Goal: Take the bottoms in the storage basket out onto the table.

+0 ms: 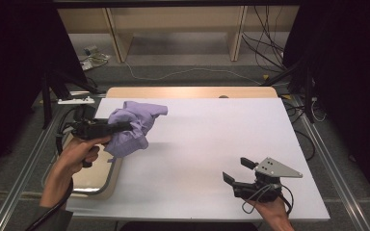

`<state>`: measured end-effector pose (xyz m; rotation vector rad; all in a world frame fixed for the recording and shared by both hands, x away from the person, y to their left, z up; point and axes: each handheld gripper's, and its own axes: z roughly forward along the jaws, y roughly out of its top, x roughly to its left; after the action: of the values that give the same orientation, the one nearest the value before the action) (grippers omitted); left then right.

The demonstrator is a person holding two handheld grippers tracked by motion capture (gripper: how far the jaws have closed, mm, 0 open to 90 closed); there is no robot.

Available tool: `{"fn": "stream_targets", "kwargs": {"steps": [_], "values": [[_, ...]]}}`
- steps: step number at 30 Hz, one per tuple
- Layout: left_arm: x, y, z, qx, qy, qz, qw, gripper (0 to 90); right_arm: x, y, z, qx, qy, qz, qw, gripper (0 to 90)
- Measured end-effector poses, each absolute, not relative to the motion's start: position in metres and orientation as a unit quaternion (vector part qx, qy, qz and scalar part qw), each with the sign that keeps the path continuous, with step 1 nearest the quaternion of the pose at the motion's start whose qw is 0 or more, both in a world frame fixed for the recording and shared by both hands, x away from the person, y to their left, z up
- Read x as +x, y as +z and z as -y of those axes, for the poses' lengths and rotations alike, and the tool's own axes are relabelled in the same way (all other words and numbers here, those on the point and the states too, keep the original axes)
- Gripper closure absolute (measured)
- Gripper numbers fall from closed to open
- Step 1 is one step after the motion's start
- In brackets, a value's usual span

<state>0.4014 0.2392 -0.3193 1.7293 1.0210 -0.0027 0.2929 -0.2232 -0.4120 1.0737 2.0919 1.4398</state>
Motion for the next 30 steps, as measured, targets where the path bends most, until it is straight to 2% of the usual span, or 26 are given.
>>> {"fn": "stream_targets", "kwargs": {"steps": [30], "values": [[0.394,-0.323,-0.196,0.749,-0.029,-0.393,0.533,68.3,0.293,-0.412,0.223,0.383,0.512,-0.744,0.192,21.1]]}}
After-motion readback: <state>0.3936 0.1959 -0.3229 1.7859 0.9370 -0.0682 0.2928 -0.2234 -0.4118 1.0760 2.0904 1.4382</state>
